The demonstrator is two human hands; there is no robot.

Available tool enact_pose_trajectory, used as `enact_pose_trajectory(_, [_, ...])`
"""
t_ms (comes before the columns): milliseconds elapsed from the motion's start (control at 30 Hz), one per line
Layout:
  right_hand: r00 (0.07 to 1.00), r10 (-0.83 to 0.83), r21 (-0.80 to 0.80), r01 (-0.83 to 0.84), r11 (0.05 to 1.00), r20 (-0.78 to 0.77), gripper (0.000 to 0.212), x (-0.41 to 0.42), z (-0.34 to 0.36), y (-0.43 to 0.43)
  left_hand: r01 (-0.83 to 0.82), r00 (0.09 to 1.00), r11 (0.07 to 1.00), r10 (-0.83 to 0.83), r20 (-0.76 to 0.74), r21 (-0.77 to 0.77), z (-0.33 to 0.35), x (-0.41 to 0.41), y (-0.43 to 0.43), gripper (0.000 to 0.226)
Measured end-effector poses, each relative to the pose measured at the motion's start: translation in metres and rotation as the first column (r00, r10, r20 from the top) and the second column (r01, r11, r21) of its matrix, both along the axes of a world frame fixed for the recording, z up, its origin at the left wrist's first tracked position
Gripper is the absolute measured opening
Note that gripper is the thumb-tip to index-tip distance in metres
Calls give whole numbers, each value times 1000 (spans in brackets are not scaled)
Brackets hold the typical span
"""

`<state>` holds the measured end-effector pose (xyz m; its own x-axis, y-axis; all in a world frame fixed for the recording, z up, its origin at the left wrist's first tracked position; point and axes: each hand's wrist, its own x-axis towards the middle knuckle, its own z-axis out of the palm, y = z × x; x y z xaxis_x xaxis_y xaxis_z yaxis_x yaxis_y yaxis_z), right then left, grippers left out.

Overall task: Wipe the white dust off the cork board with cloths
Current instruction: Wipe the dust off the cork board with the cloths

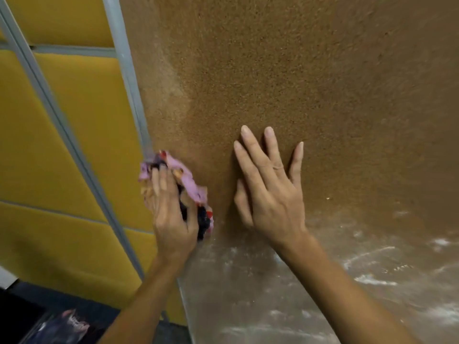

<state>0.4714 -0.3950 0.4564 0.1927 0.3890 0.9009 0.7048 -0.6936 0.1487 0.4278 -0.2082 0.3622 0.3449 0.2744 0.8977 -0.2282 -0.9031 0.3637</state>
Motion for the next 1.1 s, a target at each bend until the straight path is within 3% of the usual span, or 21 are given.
enact_pose_trajectory(133, [996,-88,-35,89,995,21,61,5,-15,1,47,986,999,-47,-157,-3,-55,-23,5,67])
enact_pose_trajectory(367, [991,-128,-97,132,987,45,60,6,-15,-7,83,989,991,-69,128,-105,54,10,5,57])
enact_pose_trajectory(500, [994,-104,-124,107,986,27,59,6,-15,-12,33,999,987,-27,38,-157,-6,0,1,61])
enact_pose_trajectory(600, [994,-106,-147,108,983,23,59,3,-21,-18,-26,990,998,18,-138,-56,-59,-13,1,58])
enact_pose_trajectory(700, [996,-87,-187,87,978,8,60,3,-22,-25,-35,977,998,44,-207,47,-55,-9,0,69])
enact_pose_trajectory(800, [1000,-23,-183,21,983,-14,55,1,-15,-35,-43,987,993,59,-147,113,-21,0,-9,63])
enact_pose_trajectory(900, [998,-6,-58,3,998,-55,49,-4,-12,-53,-35,999,983,35,2,178,7,14,-30,54])
enact_pose_trajectory(1000, [992,-92,67,98,993,-85,51,-14,-23,-83,-85,995,953,68,69,292,-2,31,-54,60])
enact_pose_trajectory(1100, [972,-201,69,211,975,-123,59,-24,-42,-124,-91,996,955,83,41,283,-44,35,-66,59])
